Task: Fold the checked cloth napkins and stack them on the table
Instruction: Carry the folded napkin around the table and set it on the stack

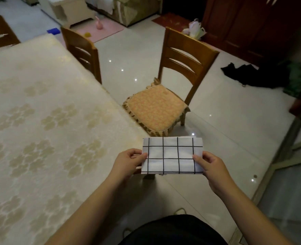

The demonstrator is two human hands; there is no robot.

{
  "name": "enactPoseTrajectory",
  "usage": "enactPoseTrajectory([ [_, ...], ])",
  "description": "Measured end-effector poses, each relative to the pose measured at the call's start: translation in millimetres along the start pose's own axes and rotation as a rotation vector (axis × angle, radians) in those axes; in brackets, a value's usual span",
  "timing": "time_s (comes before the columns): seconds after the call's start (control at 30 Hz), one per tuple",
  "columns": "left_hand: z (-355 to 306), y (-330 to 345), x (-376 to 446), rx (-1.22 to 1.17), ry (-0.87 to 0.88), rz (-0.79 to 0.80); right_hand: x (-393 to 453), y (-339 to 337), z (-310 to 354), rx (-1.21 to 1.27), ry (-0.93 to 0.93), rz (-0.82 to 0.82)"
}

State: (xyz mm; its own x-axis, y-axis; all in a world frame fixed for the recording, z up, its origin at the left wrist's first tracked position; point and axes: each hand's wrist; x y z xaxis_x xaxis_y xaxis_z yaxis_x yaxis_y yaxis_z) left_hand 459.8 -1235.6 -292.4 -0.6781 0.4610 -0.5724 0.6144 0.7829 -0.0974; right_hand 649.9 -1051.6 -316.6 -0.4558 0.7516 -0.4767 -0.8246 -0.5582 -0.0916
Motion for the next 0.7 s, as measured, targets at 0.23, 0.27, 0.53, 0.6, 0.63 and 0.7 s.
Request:
enactPoseTrajectory([
  [0.23, -36, 105, 19, 0.054, 0.025, 0.078, 38, -88, 15, 0.104, 0.030, -0.083],
  [0.27, -40, 117, 22, 0.057, 0.029, 0.088, 42, -98, 17, 0.110, 0.031, -0.091],
  [0.53, -65, 181, 67, 0.074, -0.004, 0.132, 86, -147, 31, 0.143, 0.065, -0.166],
  [0.6, -72, 192, 86, 0.067, -0.027, 0.141, 102, -151, 36, 0.147, 0.068, -0.177],
  [0.63, -78, 197, 96, 0.069, -0.032, 0.149, 111, -153, 40, 0.147, 0.069, -0.180],
  [0.7, -89, 207, 118, 0.068, -0.026, 0.166, 130, -155, 49, 0.144, 0.072, -0.192],
])
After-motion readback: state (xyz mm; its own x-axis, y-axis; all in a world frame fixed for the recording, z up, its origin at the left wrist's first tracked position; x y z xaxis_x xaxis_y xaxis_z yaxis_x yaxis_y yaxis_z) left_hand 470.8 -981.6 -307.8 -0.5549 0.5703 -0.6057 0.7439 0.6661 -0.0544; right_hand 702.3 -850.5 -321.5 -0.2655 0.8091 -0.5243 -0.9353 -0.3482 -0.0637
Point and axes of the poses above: each hand's wrist, its own x-axis towards the middle knuckle, its own y-axis out of the palm, z = x × y, and after that the axes turned 4 degrees about -z, right-handed
